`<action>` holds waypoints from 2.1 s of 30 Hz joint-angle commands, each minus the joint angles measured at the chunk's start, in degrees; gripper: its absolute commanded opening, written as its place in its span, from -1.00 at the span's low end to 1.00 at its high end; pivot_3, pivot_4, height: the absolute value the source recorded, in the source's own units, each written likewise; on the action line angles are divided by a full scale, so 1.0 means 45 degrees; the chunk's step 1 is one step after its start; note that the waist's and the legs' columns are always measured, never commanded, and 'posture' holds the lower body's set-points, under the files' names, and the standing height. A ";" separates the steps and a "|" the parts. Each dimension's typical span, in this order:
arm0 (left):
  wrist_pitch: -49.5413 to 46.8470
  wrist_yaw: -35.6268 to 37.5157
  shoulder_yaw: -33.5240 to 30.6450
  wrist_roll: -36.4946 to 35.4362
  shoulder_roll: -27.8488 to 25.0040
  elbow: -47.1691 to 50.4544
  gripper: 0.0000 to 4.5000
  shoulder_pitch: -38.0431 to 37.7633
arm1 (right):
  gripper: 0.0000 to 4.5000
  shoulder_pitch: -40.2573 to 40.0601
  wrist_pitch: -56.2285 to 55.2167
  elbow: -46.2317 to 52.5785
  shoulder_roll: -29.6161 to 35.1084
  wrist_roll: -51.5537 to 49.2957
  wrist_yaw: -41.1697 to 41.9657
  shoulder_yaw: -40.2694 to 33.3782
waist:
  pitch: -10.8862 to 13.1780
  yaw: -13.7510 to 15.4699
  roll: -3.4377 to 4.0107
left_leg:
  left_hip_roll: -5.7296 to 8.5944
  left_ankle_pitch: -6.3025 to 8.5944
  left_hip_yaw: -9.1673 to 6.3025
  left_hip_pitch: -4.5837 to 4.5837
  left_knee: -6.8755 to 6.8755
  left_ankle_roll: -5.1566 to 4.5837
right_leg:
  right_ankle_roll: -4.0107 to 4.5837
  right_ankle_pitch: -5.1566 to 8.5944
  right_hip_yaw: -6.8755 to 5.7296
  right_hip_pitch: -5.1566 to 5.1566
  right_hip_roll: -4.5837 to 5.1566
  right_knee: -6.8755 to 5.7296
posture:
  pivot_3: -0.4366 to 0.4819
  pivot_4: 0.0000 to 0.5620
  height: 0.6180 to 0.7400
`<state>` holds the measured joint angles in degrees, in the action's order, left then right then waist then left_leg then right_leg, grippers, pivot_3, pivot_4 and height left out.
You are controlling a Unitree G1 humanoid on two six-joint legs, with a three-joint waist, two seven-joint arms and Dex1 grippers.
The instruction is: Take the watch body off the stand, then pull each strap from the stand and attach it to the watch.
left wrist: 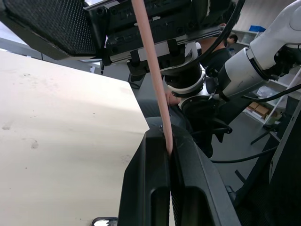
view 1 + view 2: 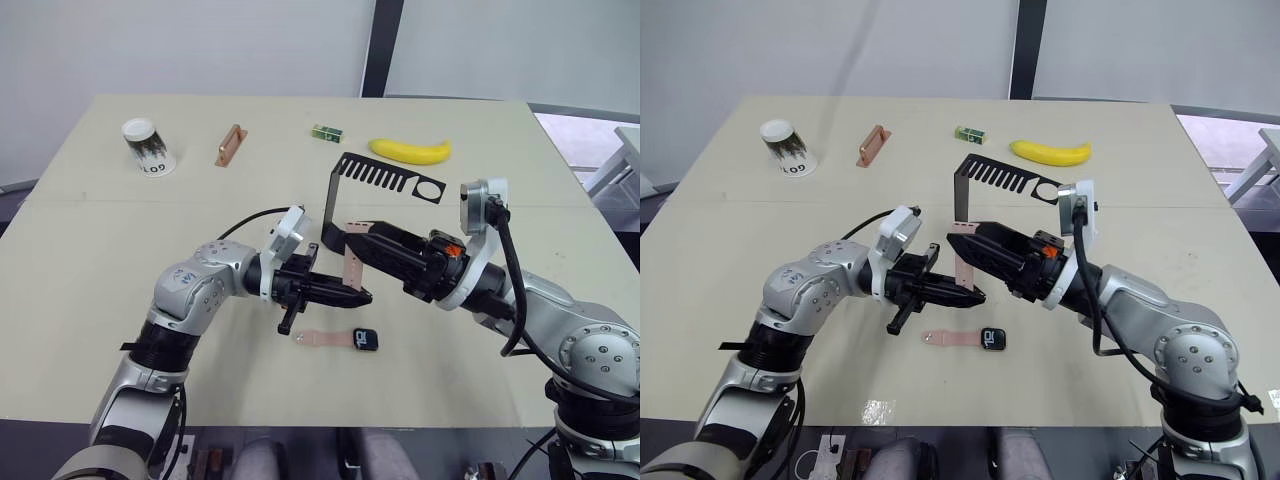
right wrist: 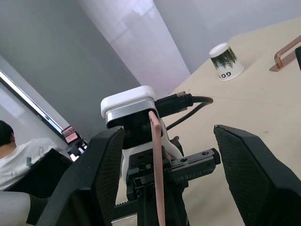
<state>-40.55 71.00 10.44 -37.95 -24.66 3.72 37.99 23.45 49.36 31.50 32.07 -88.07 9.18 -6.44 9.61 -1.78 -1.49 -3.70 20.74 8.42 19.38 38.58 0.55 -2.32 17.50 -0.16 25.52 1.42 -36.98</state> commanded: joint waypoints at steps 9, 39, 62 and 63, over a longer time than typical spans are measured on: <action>0.0035 -0.0090 -0.0336 -0.0158 0.0076 0.0077 -1.00 0.0312 | 0.44 -0.0009 -0.0257 0.0377 0.0131 0.0016 0.0377 -0.0121 | 0.0000 0.0000 0.0000 | 0.0000 0.0000 0.0000 0.0000 -0.0002 0.0000 | 0.0000 0.0000 0.0000 0.0001 0.0000 0.0000 | -0.05 -0.47 1.00; 0.0017 -0.0316 -0.0372 -0.0178 0.0144 0.0074 -1.00 0.0250 | -0.99 0.0070 -0.0627 0.0255 -0.0017 -0.0572 -0.0034 -0.0293 | 0.0000 0.0002 0.0000 | 0.0000 0.0000 0.0000 0.0000 -0.0002 0.0000 | 0.0000 0.0000 -0.0001 0.0001 0.0000 0.0001 | -0.05 -0.47 1.00; 0.0051 -0.0403 -0.0407 -0.0121 0.0274 0.0052 -1.00 0.0318 | -0.99 0.0087 -0.0624 0.0398 0.0132 -0.0347 0.0089 -0.0149 | 0.0000 0.0002 0.0000 | 0.0000 0.0000 0.0000 0.0000 -0.0003 0.0000 | 0.0000 0.0000 0.0000 0.0001 0.0001 0.0002 | -0.05 -0.47 1.00; 0.0051 -0.0404 -0.0407 -0.0122 0.0274 0.0056 -1.00 0.0320 | -0.99 0.0092 -0.0626 0.0396 0.0129 -0.0349 0.0085 -0.0149 | 0.0000 0.0002 0.0000 | 0.0000 0.0000 0.0000 0.0000 -0.0004 0.0000 | 0.0000 0.0000 0.0000 0.0001 0.0001 0.0002 | -0.05 -0.47 1.00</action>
<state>-40.57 69.34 9.45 -38.00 -23.68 3.57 38.97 23.32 47.63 31.51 32.35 -89.03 9.30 -6.55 9.61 -1.77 -1.49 -3.70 20.74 8.42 19.38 38.57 0.55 -2.32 17.50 -0.16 25.52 1.43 -36.97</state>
